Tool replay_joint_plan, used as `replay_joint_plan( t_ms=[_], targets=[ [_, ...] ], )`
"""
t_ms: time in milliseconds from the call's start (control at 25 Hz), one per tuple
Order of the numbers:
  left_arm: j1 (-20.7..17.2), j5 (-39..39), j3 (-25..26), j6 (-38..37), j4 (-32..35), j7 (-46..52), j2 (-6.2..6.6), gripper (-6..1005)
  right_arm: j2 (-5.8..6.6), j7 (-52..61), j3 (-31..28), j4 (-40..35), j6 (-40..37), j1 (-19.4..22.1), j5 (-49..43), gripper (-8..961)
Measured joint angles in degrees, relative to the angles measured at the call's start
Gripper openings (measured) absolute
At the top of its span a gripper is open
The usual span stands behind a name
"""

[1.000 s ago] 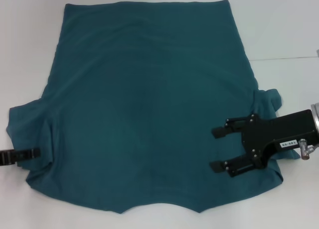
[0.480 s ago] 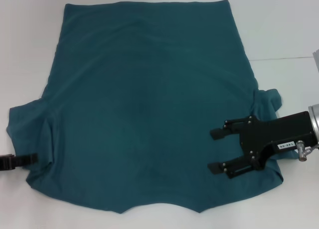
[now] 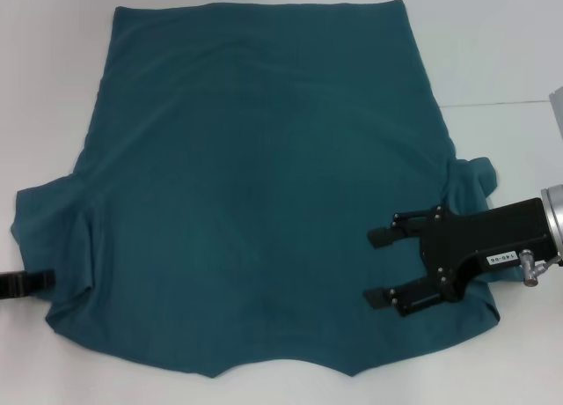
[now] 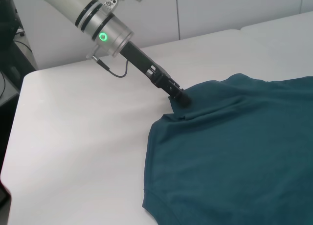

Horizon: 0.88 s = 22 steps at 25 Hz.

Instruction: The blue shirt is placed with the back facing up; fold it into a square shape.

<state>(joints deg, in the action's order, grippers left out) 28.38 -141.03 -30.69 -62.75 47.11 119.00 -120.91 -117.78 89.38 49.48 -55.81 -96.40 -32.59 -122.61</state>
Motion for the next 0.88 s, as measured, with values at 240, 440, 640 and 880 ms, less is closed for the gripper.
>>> replay_joint_plan(
  t_ms=[240,440,640,880],
  targets=[
    [0.03,0.23,-0.87,-0.47,0.0,0.6,-0.07,482,0.0,0.0,-0.19,0.0,0.0,-0.02,0.0,917],
    [0.06,0.43,-0.84,-1.42,0.76,0.7,-0.05,245,0.0,0.0,-0.43,0.0,-0.01,-0.02,0.03,917],
    [0.52,0.54,-0.29,-4.84,3.73,1.78,0.01,74,0.0,-0.07,-0.56,0.0,0.33,0.01,0.32,917],
    [1.64,0.71,-0.36,-10.23,8.56,4.67,0.58,13,-1.05,-1.34,-2.63,0.0,1.09,0.68,0.76,917]
  ],
)
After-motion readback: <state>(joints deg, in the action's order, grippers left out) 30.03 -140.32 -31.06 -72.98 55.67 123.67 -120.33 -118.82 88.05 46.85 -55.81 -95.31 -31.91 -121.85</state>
